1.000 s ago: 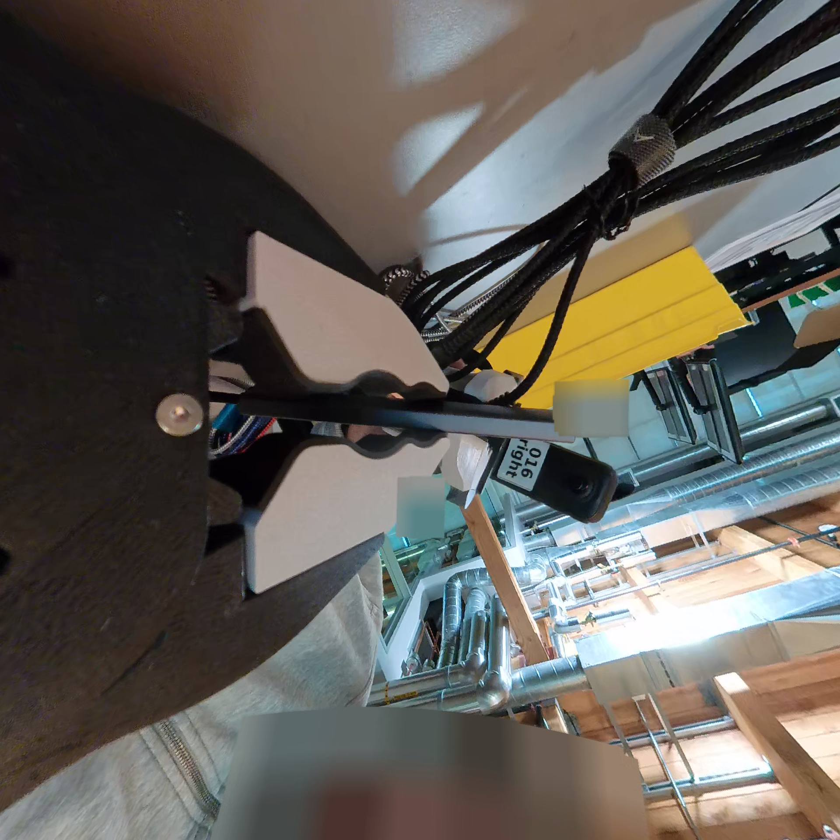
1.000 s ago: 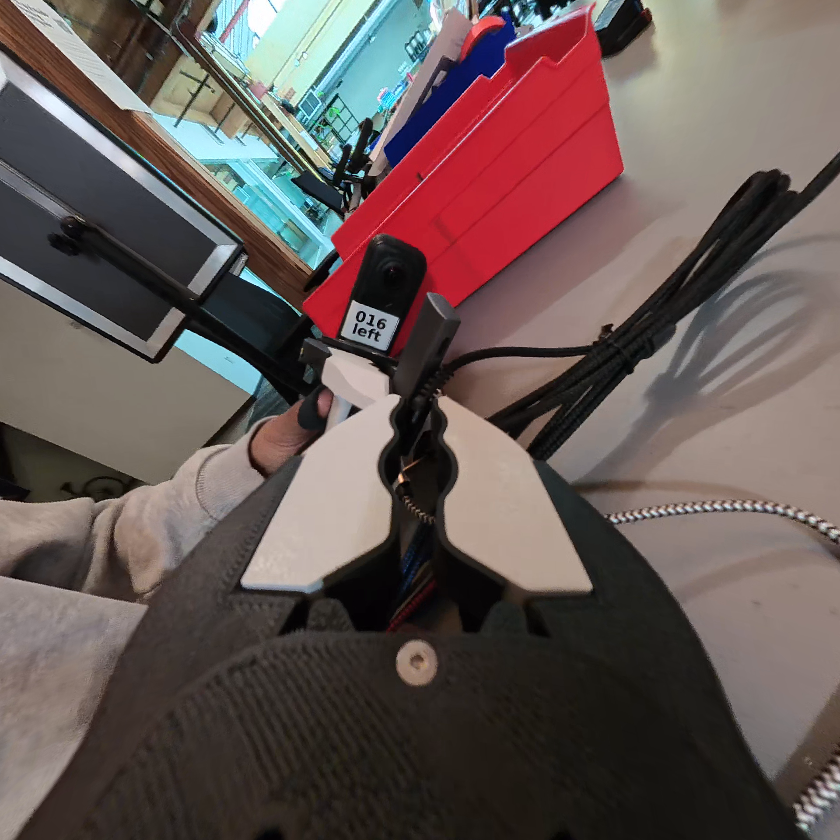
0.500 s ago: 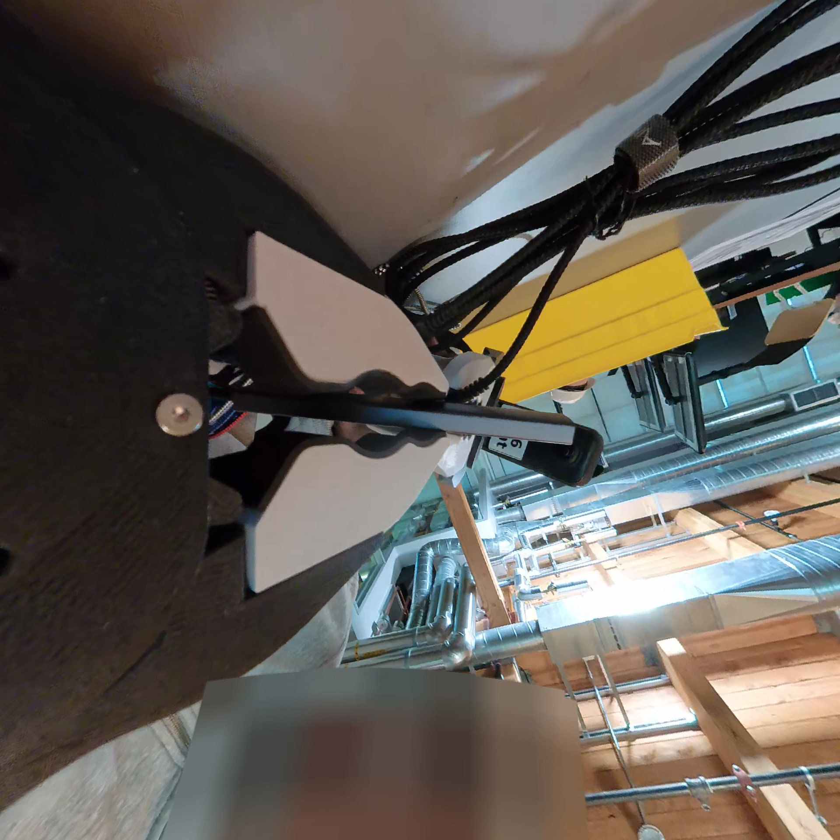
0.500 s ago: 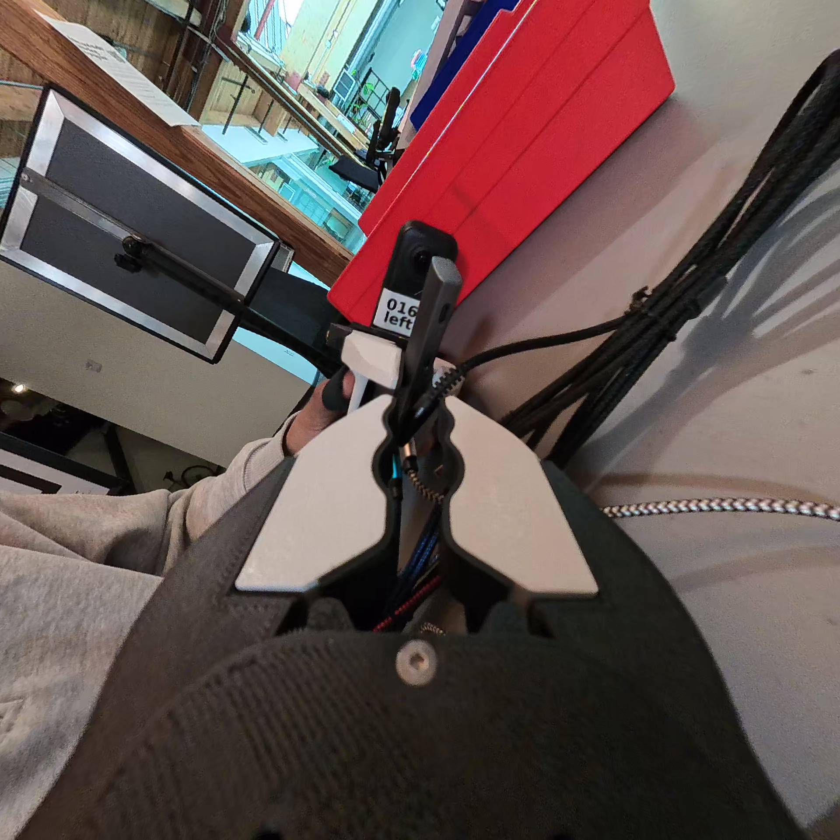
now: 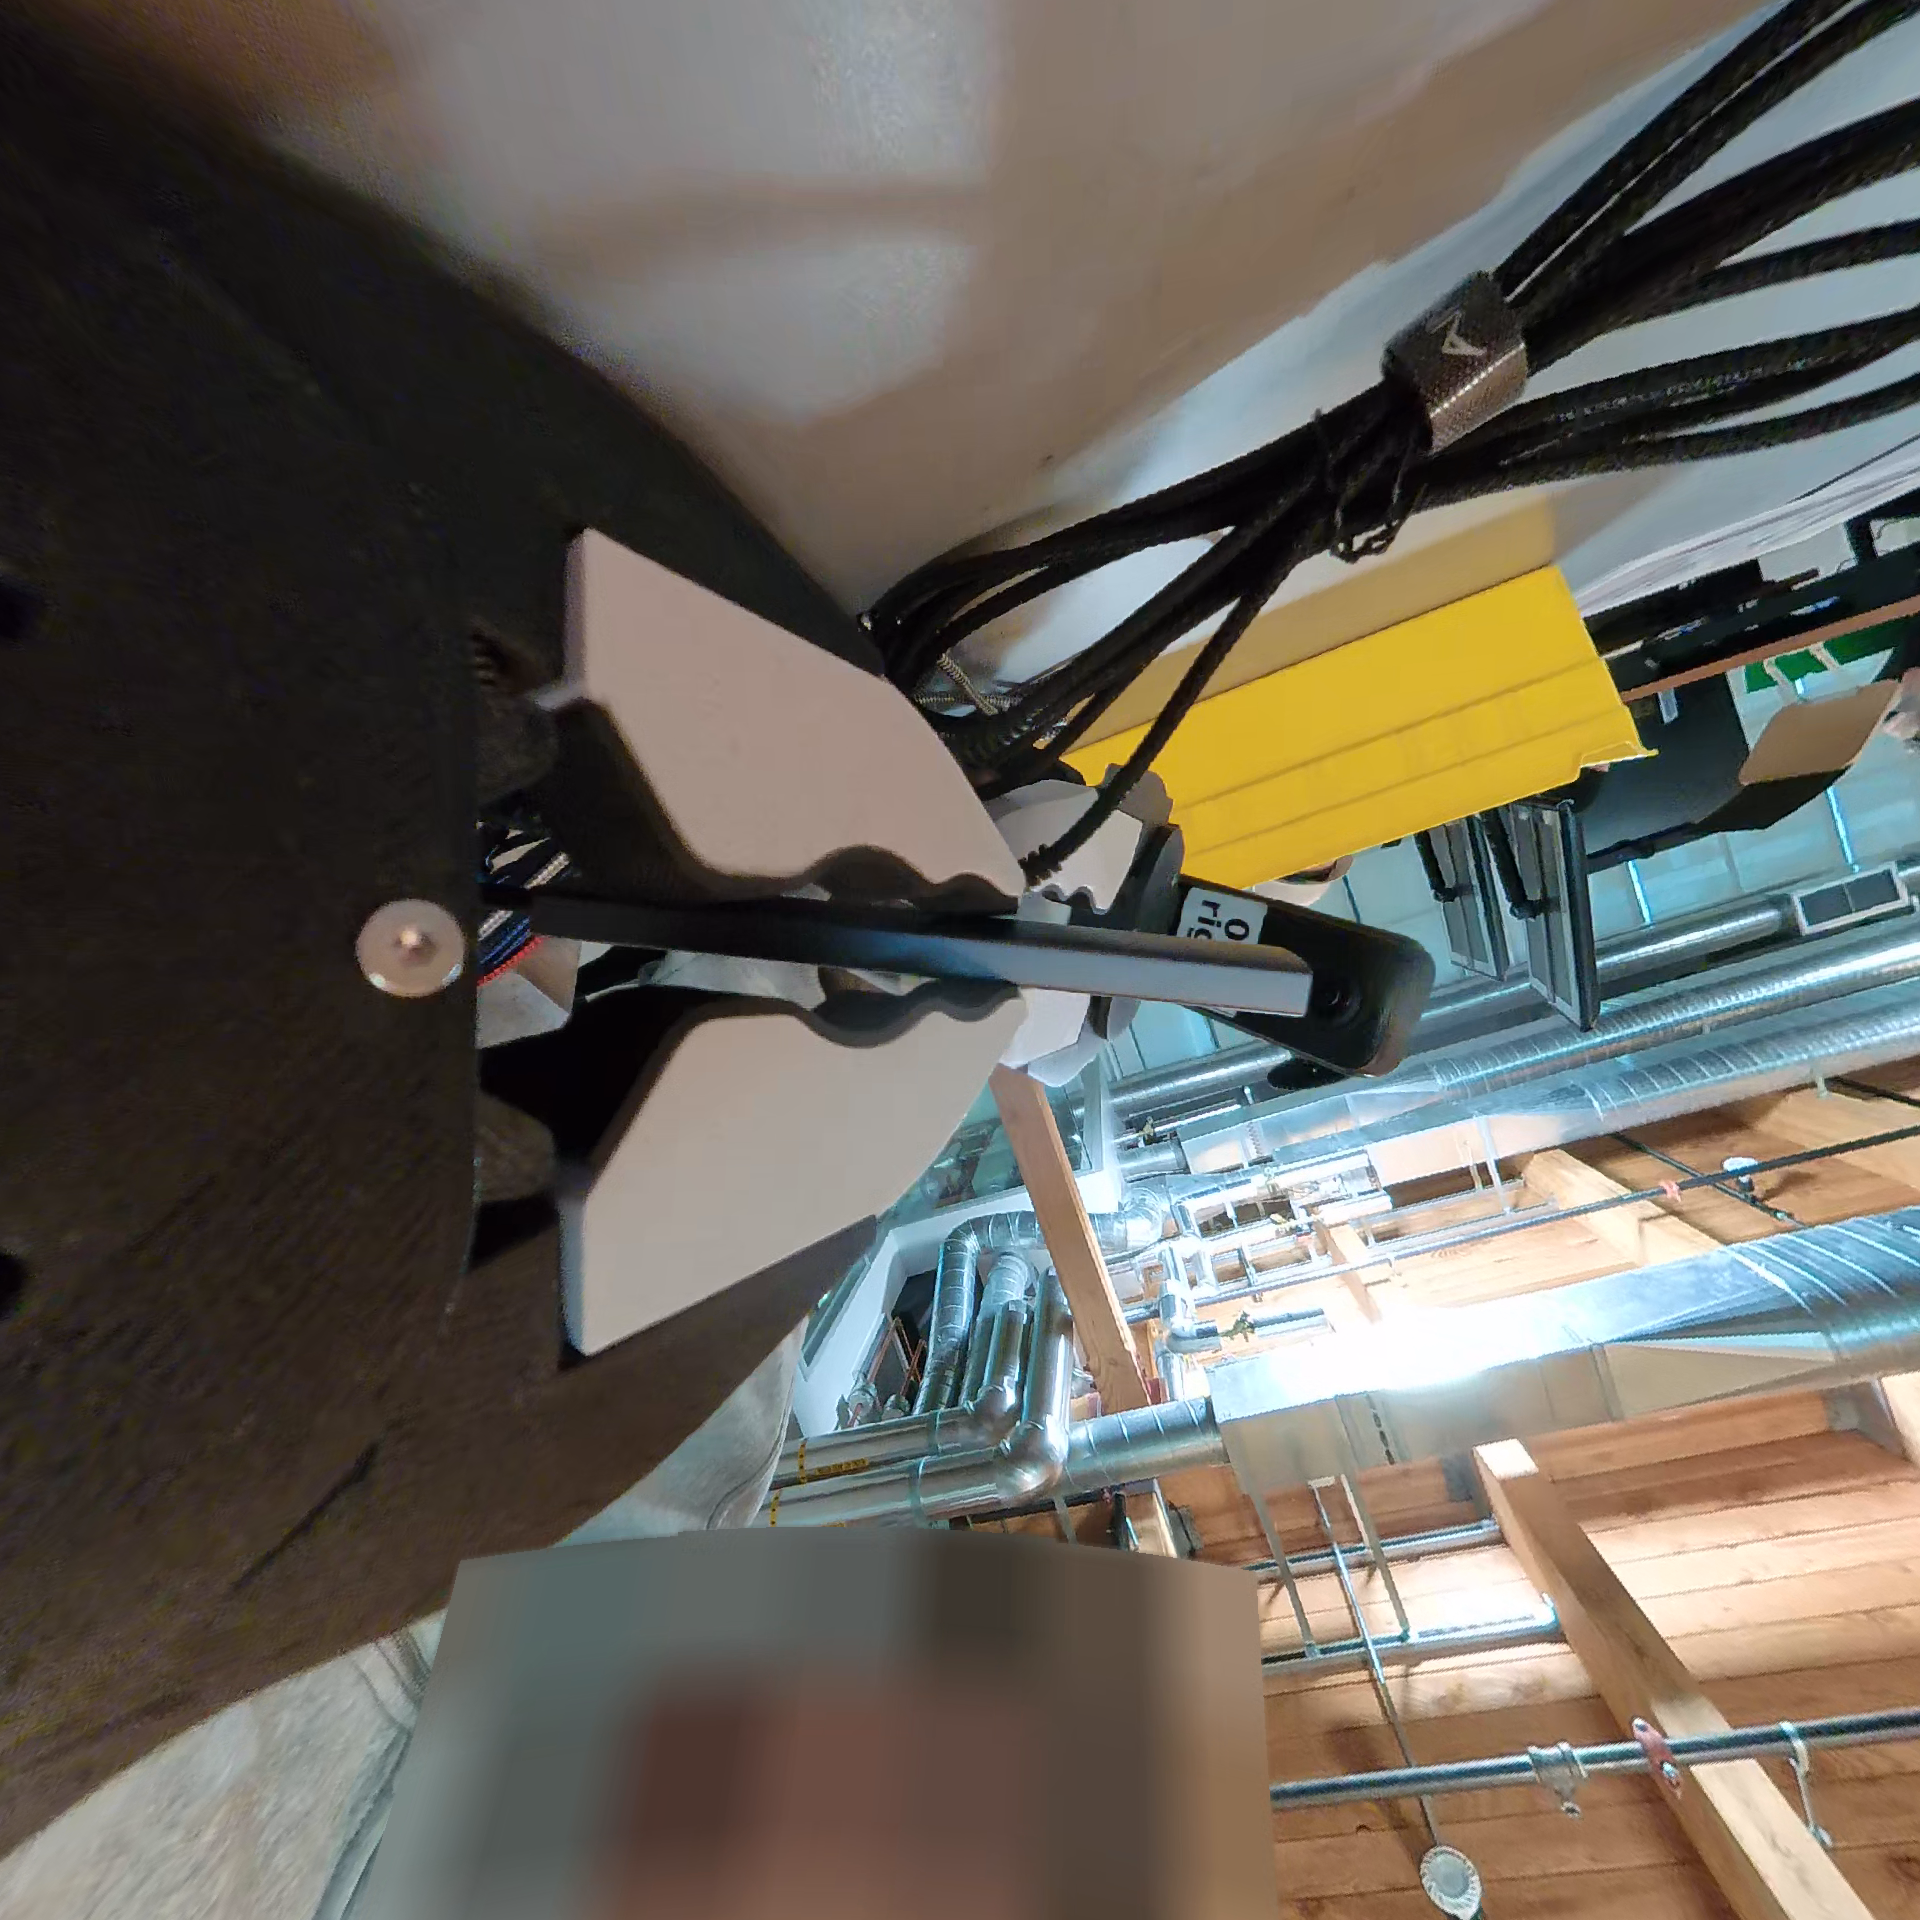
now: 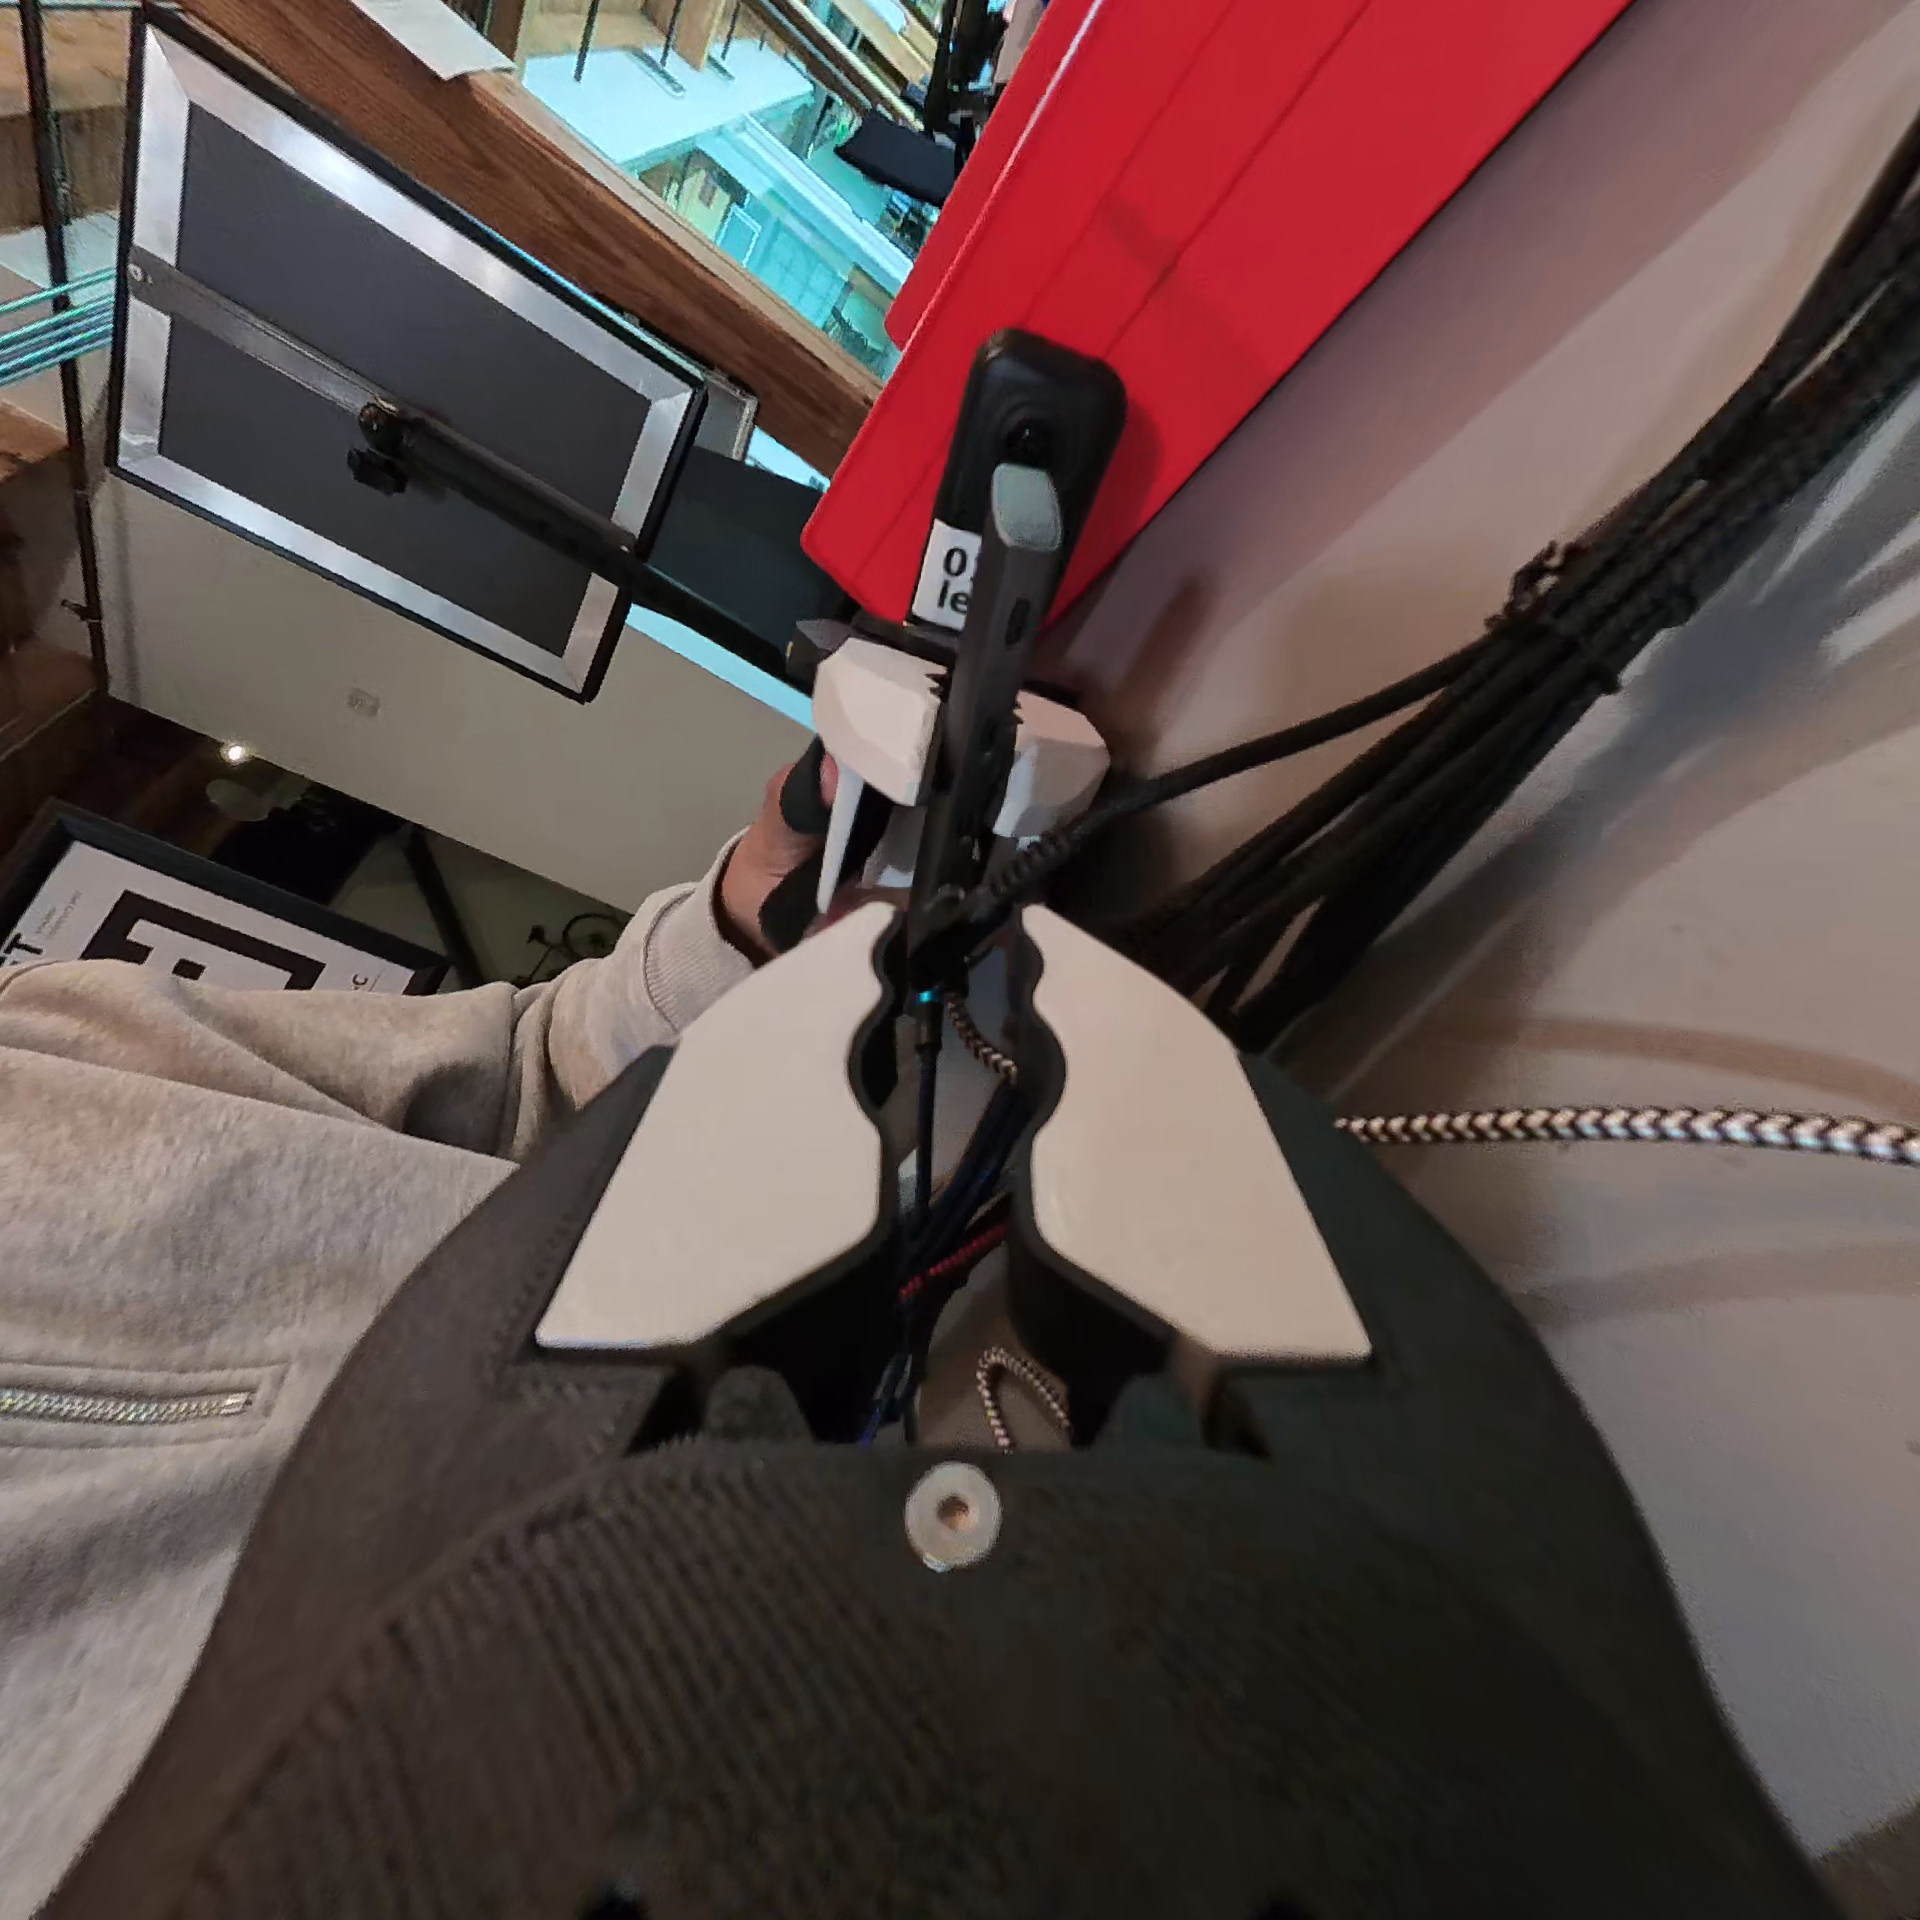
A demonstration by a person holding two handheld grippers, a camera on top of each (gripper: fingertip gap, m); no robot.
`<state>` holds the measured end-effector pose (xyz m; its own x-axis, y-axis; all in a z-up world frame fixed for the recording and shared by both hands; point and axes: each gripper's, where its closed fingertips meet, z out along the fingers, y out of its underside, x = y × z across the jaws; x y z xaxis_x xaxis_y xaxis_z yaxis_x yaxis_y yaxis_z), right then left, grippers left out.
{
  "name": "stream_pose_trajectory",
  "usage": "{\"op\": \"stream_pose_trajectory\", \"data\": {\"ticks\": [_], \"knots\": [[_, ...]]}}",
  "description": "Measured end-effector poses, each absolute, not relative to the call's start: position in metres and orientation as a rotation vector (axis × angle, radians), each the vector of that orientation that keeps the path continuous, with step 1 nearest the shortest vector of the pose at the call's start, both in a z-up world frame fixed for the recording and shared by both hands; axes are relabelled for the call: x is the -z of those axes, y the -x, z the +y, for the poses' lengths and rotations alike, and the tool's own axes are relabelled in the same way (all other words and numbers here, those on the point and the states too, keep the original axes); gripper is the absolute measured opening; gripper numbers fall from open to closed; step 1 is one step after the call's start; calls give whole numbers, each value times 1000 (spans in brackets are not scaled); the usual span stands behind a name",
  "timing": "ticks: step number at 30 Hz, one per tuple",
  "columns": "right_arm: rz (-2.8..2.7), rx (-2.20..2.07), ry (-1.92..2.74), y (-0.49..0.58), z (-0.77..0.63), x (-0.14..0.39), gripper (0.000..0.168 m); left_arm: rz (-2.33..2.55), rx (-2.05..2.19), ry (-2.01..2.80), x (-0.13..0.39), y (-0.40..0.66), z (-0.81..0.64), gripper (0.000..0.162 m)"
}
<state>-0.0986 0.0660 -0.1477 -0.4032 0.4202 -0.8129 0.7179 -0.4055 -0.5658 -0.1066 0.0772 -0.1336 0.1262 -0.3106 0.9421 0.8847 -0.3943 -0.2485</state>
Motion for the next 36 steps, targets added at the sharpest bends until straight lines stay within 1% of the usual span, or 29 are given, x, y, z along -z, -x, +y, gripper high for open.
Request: {"op": "stream_pose_trajectory", "data": {"ticks": [8,17,23,24,30,36], "knots": [[1559,1823,-1533,93,63,151,12,-608,1471,1415,136,104,79,10],[1514,2069,-1620,106,76,137,9,-684,1572,1219,127,119,75,12],[1486,2252,-1691,112,84,124,9,-706,1537,1195,127,118,79,13],[1495,2273,-1696,112,85,122,9,-711,1529,1190,126,118,80,12],[1757,2255,-1771,114,82,126,10,-724,1533,1163,125,114,83,13],[1834,2224,-1794,114,80,128,10,-725,1531,1145,123,115,82,14]]}}
